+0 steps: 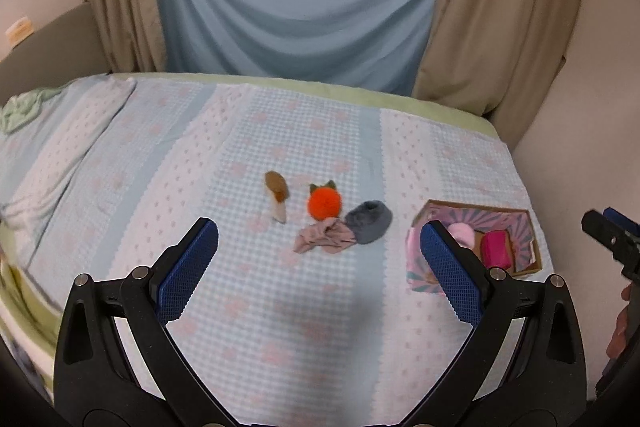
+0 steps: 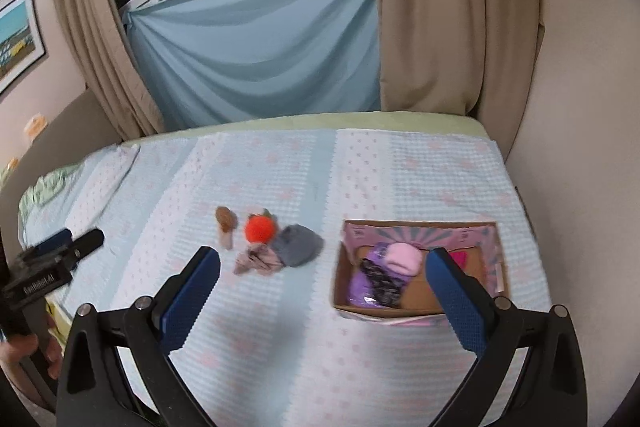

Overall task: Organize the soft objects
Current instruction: 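Raise both tools away from the box toward the remaining items, then grasp the brown plush toy with the left tool while the right tool grasps the orange pompom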

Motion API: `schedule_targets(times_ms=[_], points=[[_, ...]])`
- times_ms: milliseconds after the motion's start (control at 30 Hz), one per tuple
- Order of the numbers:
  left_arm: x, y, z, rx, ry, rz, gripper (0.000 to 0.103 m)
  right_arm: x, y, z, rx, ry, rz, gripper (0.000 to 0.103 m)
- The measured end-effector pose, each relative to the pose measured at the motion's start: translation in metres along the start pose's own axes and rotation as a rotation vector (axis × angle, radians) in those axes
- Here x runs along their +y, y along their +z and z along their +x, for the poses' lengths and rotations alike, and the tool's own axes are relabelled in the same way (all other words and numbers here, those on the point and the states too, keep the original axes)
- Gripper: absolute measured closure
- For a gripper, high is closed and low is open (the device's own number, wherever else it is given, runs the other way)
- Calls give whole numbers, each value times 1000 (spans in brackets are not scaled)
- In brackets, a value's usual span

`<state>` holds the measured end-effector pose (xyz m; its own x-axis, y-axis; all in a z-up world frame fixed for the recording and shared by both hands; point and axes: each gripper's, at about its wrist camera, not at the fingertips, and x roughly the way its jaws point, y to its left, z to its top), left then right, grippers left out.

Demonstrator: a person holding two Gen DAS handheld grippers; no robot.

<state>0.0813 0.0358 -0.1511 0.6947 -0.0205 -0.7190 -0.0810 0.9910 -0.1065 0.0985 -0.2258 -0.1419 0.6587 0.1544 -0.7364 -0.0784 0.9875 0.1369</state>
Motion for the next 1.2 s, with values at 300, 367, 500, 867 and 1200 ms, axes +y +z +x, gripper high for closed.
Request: schedule_targets(times_ms=[300,367,500,867,1200], points=[[86,33,57,36,-65,98,2,82,17,61,18,-14,71,1],[99,38,72,42,-74,120,2,98,19,82,34,-28,80,1],[124,47,109,61,-105,158,2,120,22,113,57,-43,90,1],[133,61,201,89,-179,275,2,150,33,208,121,-31,14,1],[117,50,316,151,-213,393,2,134,18,325,228,-19,18,1]])
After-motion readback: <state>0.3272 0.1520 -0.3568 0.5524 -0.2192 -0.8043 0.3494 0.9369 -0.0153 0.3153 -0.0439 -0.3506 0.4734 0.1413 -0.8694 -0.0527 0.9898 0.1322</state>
